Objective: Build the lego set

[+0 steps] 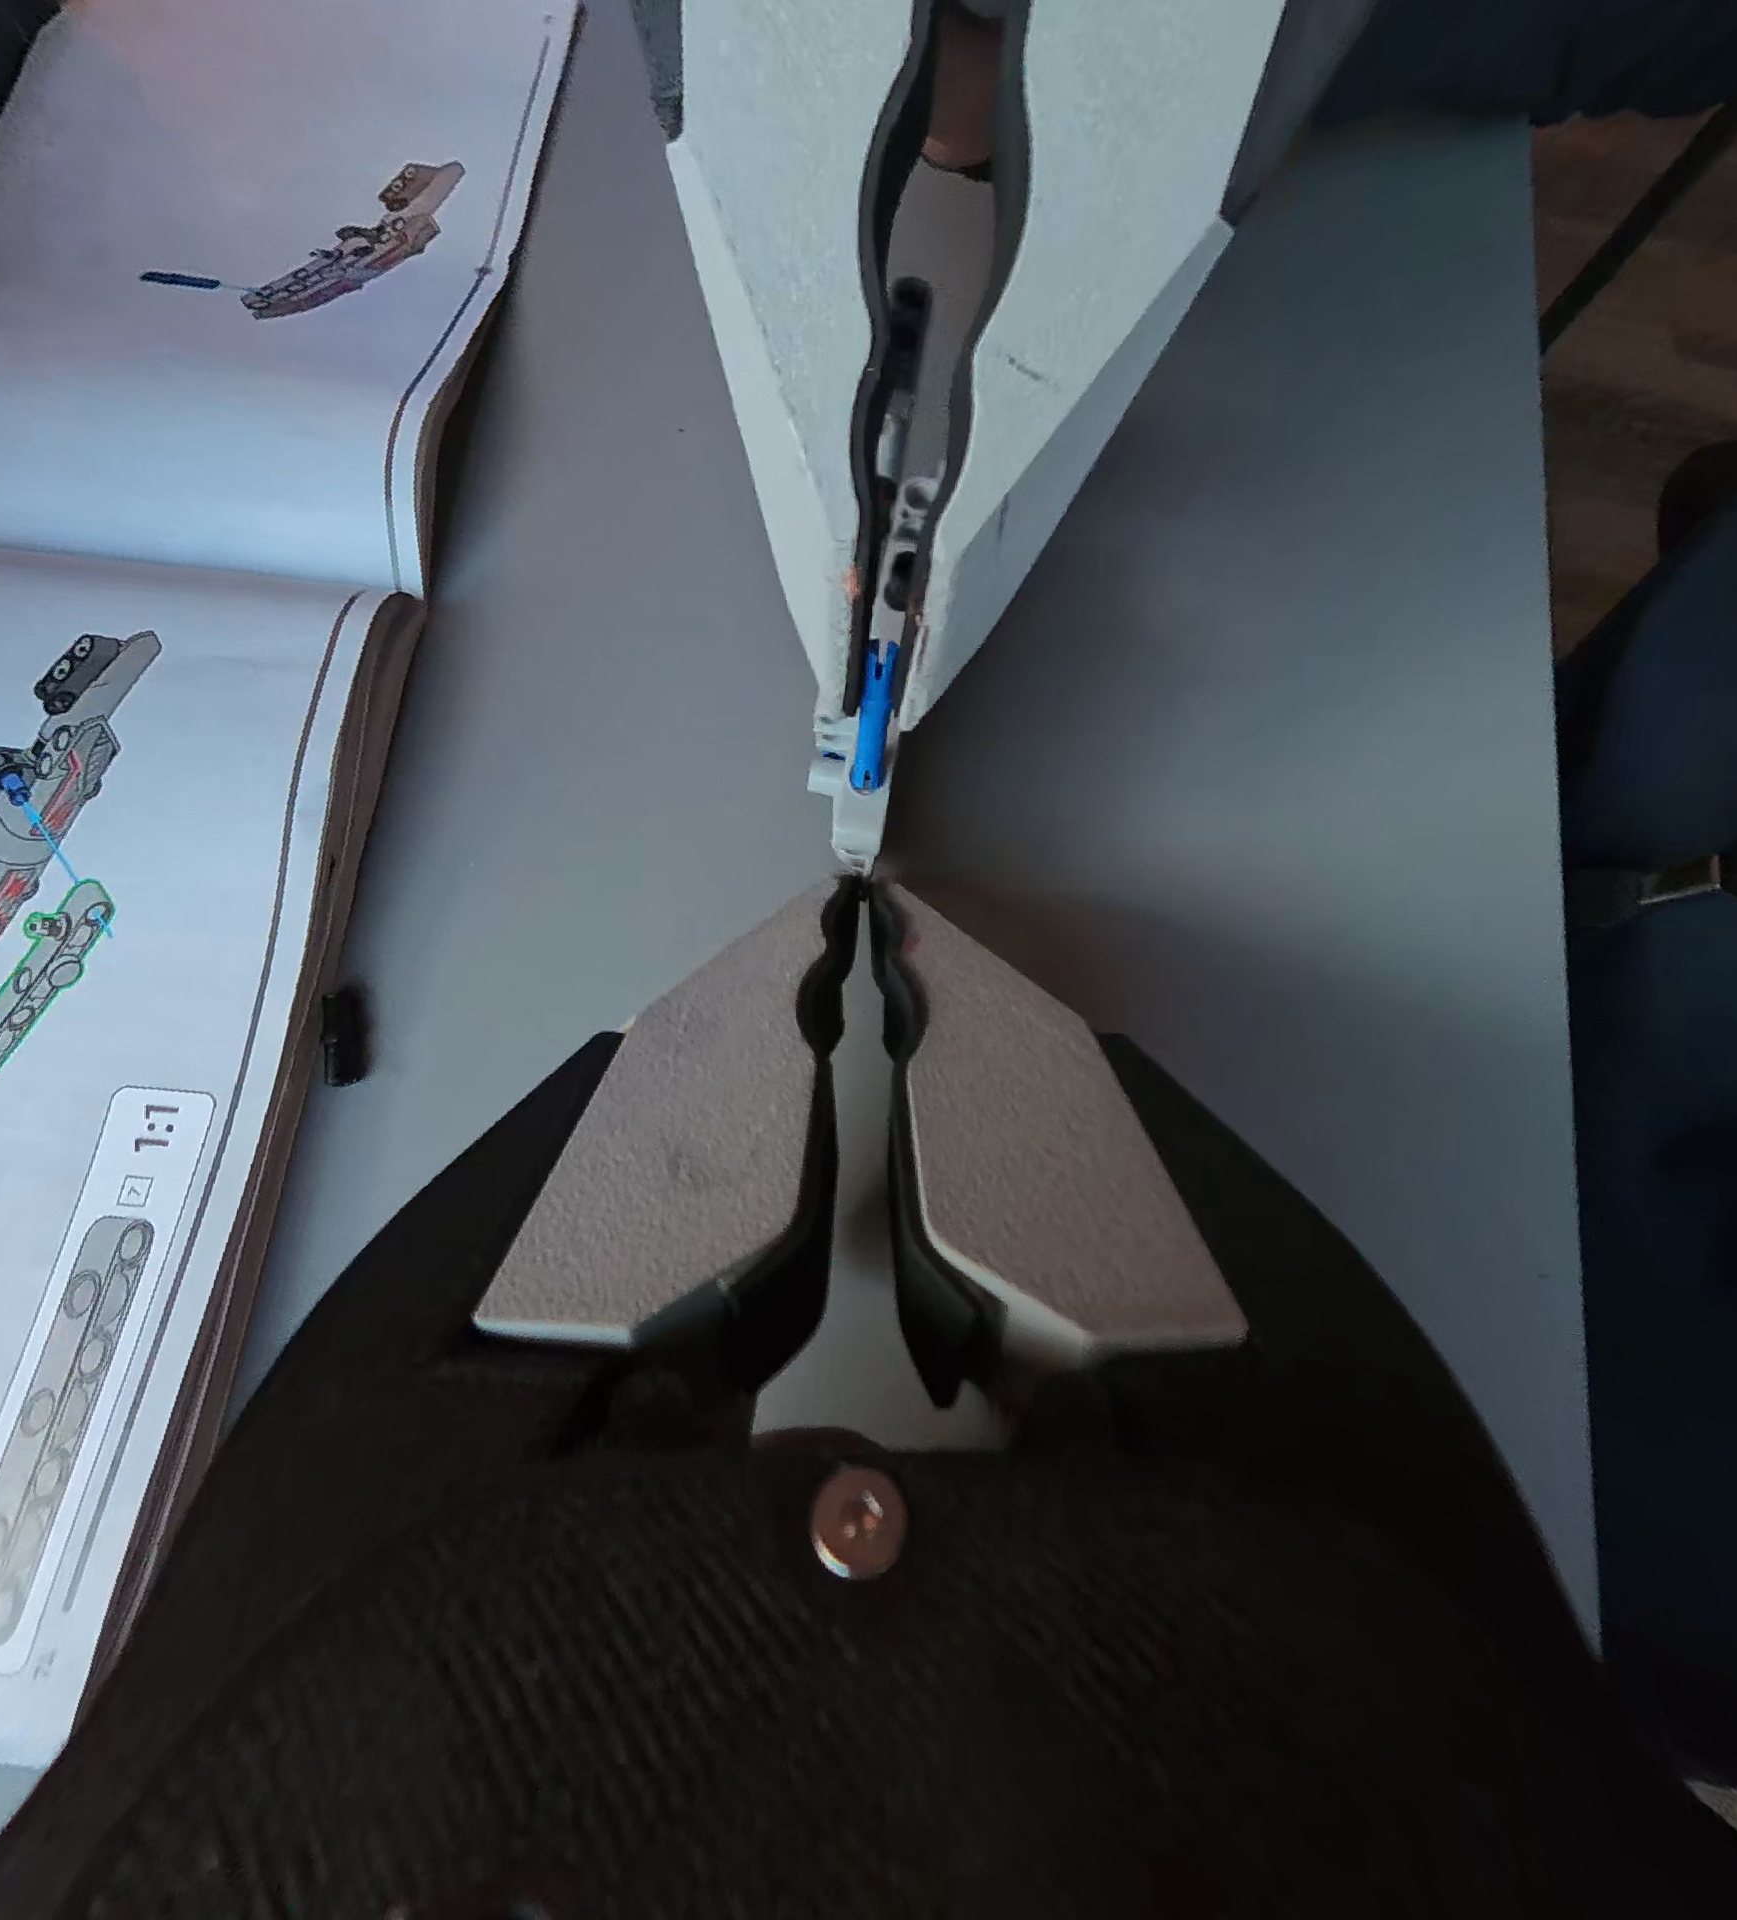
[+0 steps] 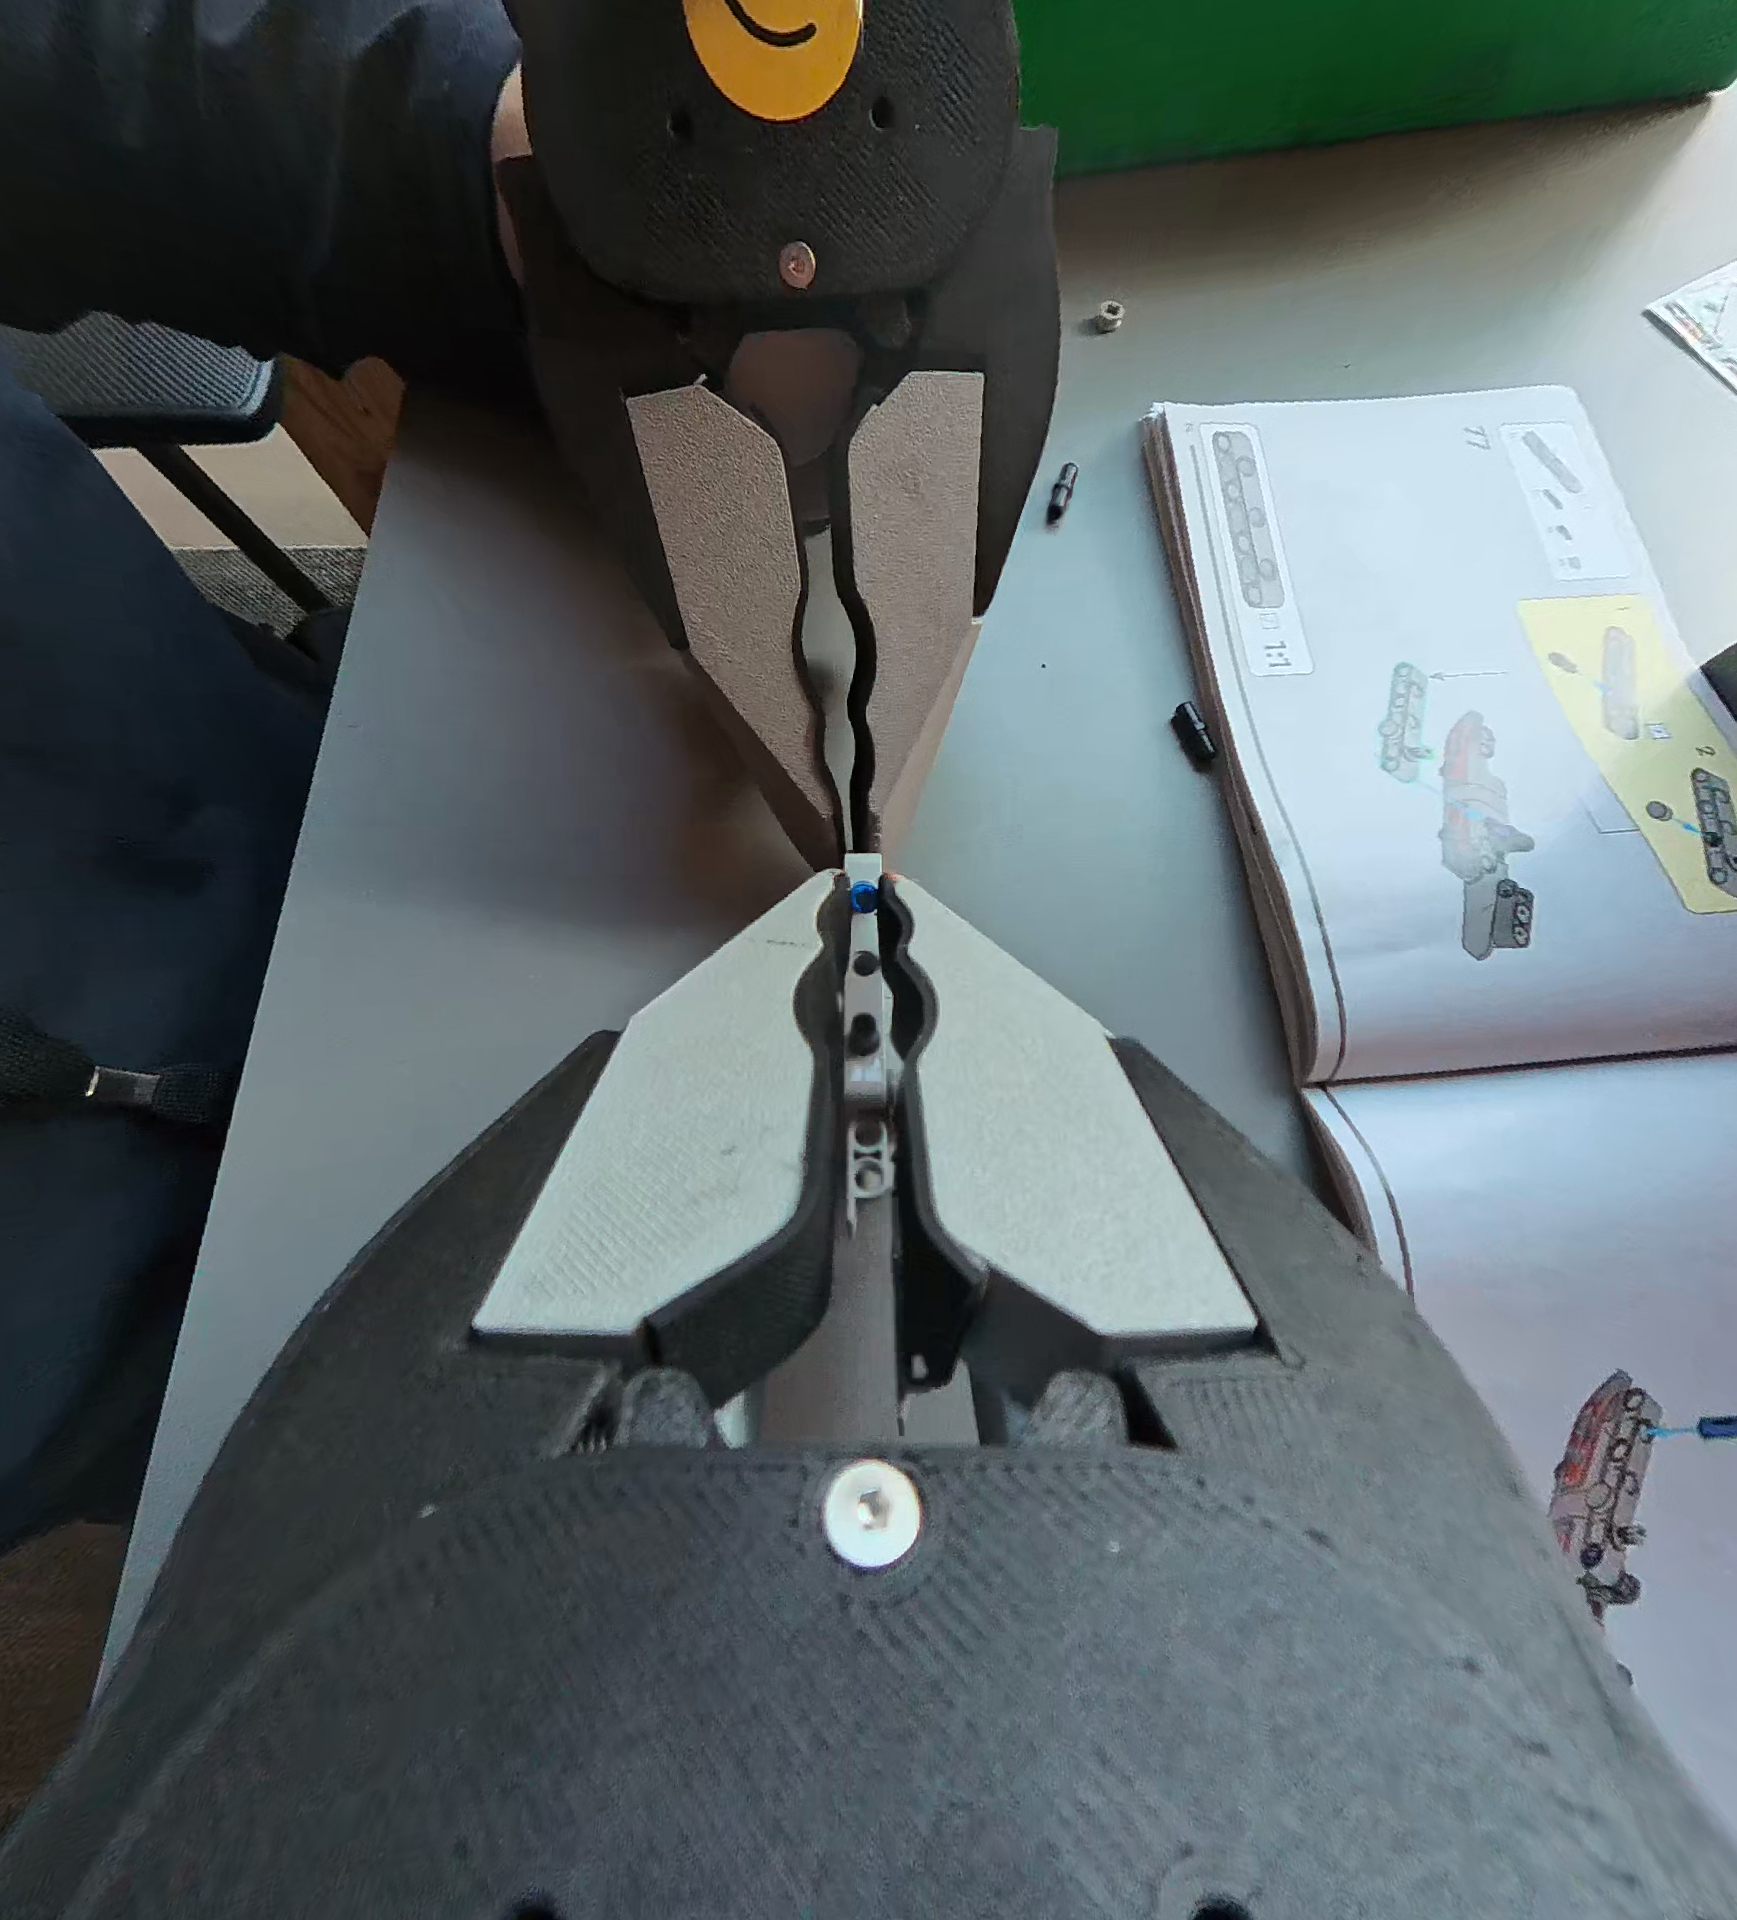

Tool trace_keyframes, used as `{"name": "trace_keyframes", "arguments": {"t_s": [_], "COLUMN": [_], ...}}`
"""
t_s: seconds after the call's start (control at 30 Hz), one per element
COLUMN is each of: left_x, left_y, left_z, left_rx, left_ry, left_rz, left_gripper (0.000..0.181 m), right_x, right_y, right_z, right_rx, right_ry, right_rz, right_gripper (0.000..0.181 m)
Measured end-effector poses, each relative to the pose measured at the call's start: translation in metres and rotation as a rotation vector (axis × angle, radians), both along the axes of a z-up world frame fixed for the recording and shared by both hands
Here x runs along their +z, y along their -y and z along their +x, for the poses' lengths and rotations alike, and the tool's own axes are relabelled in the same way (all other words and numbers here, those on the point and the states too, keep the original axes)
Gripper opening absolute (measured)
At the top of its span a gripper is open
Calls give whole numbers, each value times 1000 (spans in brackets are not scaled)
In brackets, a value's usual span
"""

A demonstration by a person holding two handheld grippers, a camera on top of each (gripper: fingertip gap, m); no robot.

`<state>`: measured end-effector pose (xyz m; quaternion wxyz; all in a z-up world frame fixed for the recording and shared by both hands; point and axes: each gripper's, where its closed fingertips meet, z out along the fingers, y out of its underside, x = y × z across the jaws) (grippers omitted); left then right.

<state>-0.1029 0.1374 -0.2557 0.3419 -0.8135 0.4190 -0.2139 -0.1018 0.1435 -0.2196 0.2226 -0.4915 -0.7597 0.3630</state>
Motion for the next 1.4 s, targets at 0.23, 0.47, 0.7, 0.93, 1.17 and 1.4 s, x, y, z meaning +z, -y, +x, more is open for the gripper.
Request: {"name": "trace_keyframes", "arguments": {"t_s": [0.23,0.47,0.7,0.93,1.17,1.4], "left_x": [3,9,10,12,12,16], "left_y": [0,7,12,11,11,9], "left_z": [0,0,-1,-2,-2,-4], "left_rx": [0,-39,-53,-44,-44,-32], "left_ry": [50,76,97,105,103,135], "left_rz": [-43,-16,-29,-24,-13,-10], "left_gripper": [0,0,0,0,0,0], "right_x": [11,6,-32,-37,-2,10], "right_y": [-11,-72,-66,-64,-44,-14], "right_z": [0,22,31,36,28,26], "right_rx": [-25,-204,-139,-112,-73,0], "right_ry": [-42,-10,137,118,-28,-65], "right_rz": [-3,259,118,113,-35,-124], "right_gripper": [1,1,2,2,2,1]}}
